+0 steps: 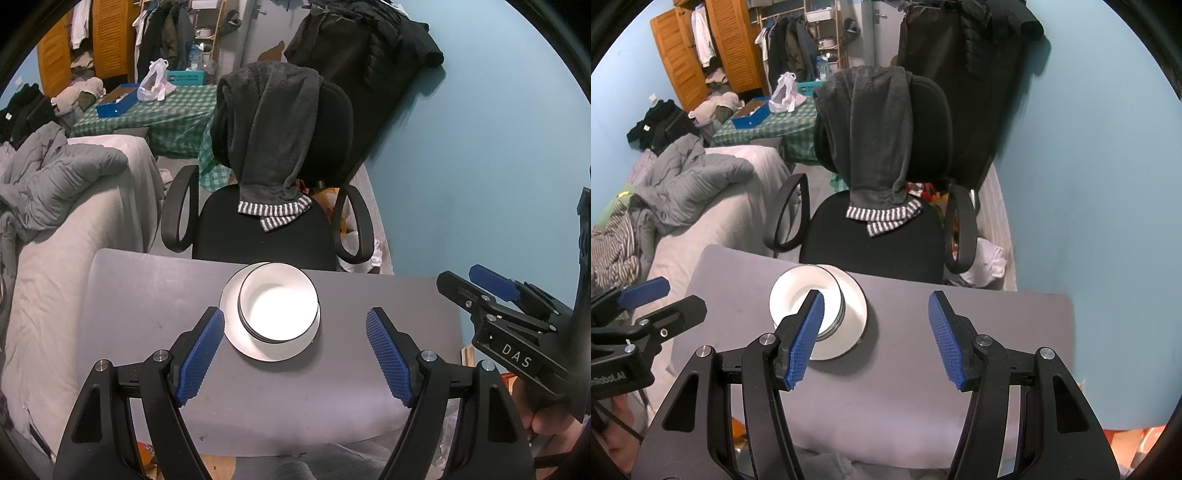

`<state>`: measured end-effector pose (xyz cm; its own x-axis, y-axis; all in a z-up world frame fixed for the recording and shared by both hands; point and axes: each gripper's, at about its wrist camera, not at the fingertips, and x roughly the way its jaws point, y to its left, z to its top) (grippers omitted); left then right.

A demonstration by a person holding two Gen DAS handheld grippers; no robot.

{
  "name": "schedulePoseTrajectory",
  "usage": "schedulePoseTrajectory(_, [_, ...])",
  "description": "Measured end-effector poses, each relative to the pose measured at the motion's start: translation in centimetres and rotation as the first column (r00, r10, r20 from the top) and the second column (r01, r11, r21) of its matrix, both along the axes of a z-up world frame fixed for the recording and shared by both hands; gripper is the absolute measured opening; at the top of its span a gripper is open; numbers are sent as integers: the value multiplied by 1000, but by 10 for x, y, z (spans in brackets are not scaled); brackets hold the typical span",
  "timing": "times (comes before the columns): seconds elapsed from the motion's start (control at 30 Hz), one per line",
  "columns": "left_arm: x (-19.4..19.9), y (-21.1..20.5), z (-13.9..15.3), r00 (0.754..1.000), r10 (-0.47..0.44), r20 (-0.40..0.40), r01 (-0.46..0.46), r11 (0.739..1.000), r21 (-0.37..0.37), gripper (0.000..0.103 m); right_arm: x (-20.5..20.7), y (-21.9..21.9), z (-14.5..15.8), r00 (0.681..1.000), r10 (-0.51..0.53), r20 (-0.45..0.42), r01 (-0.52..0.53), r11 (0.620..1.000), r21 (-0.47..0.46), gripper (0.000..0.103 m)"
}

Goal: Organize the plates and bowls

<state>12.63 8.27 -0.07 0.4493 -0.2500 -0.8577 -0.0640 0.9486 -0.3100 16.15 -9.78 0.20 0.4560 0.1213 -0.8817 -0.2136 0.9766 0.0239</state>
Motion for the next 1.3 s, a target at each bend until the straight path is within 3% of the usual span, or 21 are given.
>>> schedulePoseTrajectory(0.7, [10, -3, 2, 1000, 1, 16, -1, 1000, 21, 80, 4, -1, -1, 1000, -3, -6, 3, 1000, 3, 57])
schedulePoseTrajectory(1.0, [13, -17, 5, 1000, -19, 14, 18, 993, 119, 80, 5, -1, -1, 1000, -4, -8, 4, 1000, 5, 57])
schedulePoseTrajectory(1.3, [14, -20, 6, 1000, -18, 22, 15, 990, 143, 80, 7, 0, 0, 1000, -5, -12, 5, 1000, 11, 57])
